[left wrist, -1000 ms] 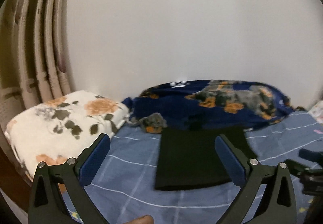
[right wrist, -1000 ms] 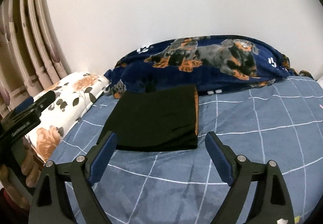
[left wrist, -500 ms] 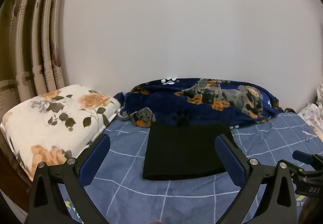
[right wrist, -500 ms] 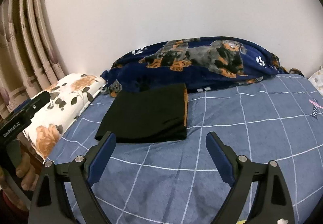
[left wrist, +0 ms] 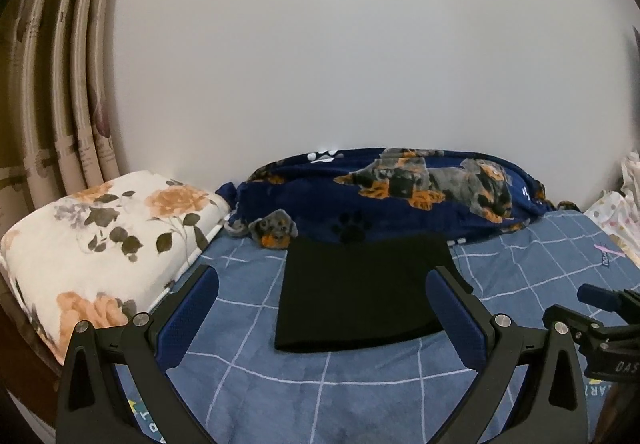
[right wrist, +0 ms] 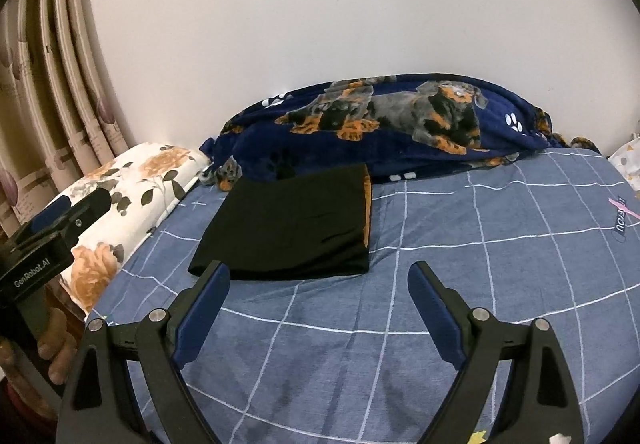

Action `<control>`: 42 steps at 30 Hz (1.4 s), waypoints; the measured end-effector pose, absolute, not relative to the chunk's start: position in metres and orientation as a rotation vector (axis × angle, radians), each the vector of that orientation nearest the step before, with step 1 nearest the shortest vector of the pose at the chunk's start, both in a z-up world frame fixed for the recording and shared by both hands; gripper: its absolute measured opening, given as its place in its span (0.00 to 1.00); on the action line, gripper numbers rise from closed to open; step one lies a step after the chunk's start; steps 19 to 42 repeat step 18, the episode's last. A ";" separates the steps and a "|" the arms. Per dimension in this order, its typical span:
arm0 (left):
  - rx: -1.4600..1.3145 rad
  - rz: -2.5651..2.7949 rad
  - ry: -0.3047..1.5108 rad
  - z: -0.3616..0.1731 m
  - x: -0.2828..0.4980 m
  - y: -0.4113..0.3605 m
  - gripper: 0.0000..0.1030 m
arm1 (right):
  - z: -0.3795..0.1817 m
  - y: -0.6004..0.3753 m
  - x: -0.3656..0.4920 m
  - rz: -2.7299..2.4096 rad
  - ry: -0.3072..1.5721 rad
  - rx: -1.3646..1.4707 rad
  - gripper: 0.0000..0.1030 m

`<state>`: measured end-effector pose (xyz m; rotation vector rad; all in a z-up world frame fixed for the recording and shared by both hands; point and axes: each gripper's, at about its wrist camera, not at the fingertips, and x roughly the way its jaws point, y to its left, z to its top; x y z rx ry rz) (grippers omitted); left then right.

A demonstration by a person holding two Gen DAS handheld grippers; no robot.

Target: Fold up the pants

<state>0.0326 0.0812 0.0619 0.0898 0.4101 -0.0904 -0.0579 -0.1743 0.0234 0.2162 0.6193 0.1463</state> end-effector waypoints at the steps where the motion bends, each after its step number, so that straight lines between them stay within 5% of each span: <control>1: 0.088 -0.091 0.412 0.061 0.033 0.081 1.00 | 0.023 -0.173 -0.058 0.147 0.620 0.217 0.87; 42: 0.113 -0.111 0.467 0.043 0.040 0.071 1.00 | 0.017 -0.171 -0.058 0.147 0.624 0.201 0.87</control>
